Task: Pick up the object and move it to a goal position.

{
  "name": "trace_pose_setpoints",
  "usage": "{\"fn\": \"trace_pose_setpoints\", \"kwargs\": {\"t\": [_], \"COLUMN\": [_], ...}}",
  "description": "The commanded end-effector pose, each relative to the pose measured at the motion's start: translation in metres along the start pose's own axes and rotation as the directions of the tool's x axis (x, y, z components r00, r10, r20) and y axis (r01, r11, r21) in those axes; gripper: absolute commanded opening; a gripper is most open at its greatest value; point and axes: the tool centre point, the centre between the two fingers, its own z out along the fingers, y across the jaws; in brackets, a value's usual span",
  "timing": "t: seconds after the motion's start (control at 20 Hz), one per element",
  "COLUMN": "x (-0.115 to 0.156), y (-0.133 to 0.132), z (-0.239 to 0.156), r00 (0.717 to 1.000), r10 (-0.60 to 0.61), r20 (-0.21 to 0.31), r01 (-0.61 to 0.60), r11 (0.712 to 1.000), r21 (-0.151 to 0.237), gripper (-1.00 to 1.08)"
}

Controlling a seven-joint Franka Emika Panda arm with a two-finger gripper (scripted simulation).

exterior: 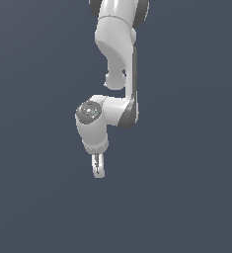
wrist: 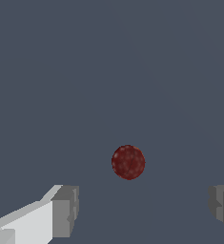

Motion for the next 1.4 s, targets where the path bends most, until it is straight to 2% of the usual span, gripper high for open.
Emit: {"fn": "trace_pose_setpoints", "kwargs": {"t": [0.0,0.35,0.75,1.35], "x": [0.001,0.004,0.004,0.004], "y": [-0.001,-0.002,-0.002,-0.001], "z": [0.004,0.011,0.016,0.062], "r00": [0.999,0.992,0.991,0.99], "r10": [0.049,0.126,0.133,0.138], "r20": [-0.001,-0.003,-0.003,-0.002], "r01": [-0.049,-0.126,-0.133,-0.138], "r11": [0.999,0.992,0.991,0.99], "r21": [-0.001,-0.003,-0.004,-0.004], "gripper": [1.0,1.0,1.0,1.0]}}
